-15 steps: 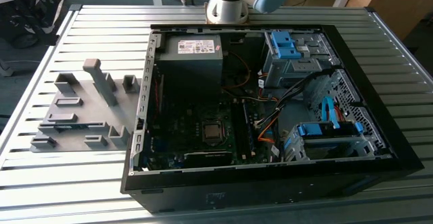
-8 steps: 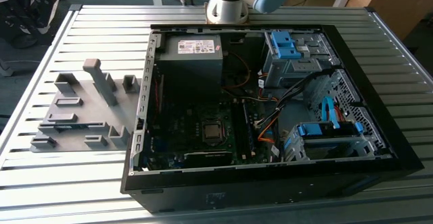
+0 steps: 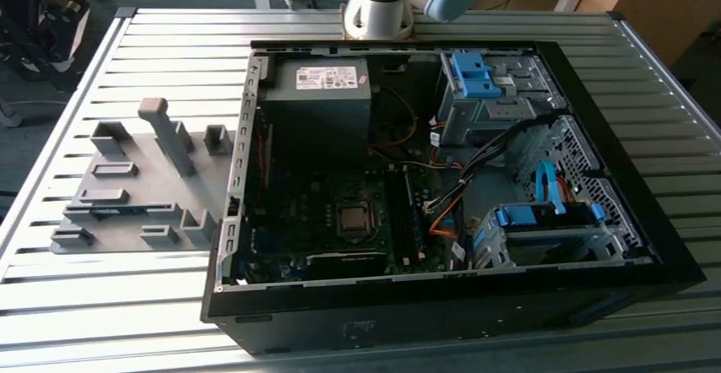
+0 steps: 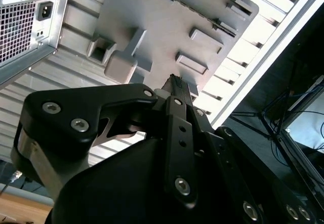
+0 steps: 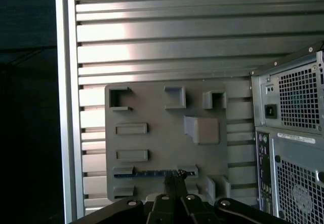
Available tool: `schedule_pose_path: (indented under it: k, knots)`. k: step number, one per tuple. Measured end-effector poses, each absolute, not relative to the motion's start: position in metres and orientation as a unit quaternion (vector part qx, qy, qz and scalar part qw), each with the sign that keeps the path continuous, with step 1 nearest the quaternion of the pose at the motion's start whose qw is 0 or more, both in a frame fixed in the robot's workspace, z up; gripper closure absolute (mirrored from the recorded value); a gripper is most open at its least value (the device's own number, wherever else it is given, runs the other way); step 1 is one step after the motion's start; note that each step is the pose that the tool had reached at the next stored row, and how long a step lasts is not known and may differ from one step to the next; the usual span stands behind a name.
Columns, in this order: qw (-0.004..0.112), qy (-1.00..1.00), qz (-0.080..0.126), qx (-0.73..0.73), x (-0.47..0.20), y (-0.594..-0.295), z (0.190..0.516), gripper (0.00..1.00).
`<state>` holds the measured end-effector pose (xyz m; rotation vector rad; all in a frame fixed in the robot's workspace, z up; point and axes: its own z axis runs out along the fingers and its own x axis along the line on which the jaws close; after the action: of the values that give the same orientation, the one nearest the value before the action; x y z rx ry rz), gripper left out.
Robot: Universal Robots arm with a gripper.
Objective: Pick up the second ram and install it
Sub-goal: 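Reach for the second ram, then pick up the second ram and move it above second insertion slot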
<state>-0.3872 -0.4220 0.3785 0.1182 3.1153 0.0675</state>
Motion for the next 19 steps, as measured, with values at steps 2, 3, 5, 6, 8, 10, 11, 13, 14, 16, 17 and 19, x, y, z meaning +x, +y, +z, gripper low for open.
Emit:
schedule_pose_path:
  k: [2, 3, 5, 6, 8, 10, 11, 13, 14, 16, 17, 19]
  knots:
    - [0.012, 0.999, 0.022, 0.038, -0.3874, -0.4248, 0.3782, 0.89]
    - [0.012, 0.999, 0.022, 0.038, -0.3875, -0.425, 0.3782, 0.89]
    - [0.012, 0.999, 0.022, 0.038, -0.3875, -0.425, 0.3782, 0.89]
    - [0.012, 0.999, 0.022, 0.038, -0.3875, -0.425, 0.3782, 0.89]
    - [0.012, 0.999, 0.022, 0.038, -0.3875, -0.425, 0.3783, 0.89]
    - [0.012, 0.999, 0.022, 0.038, -0.3876, -0.425, 0.3782, 0.89]
    - [0.012, 0.999, 0.022, 0.038, -0.3876, -0.425, 0.3782, 0.89]
    - [0.012, 0.999, 0.022, 0.038, -0.3876, -0.425, 0.3782, 0.89]
    - [0.012, 0.999, 0.022, 0.038, -0.3876, -0.425, 0.3782, 0.89]
    - [0.012, 0.999, 0.022, 0.038, -0.3876, -0.425, 0.3782, 0.89]
    - [0.012, 0.999, 0.022, 0.038, -0.3876, -0.425, 0.3782, 0.89]
    - [0.012, 0.999, 0.021, 0.044, -0.3876, -0.425, 0.3782, 0.89]
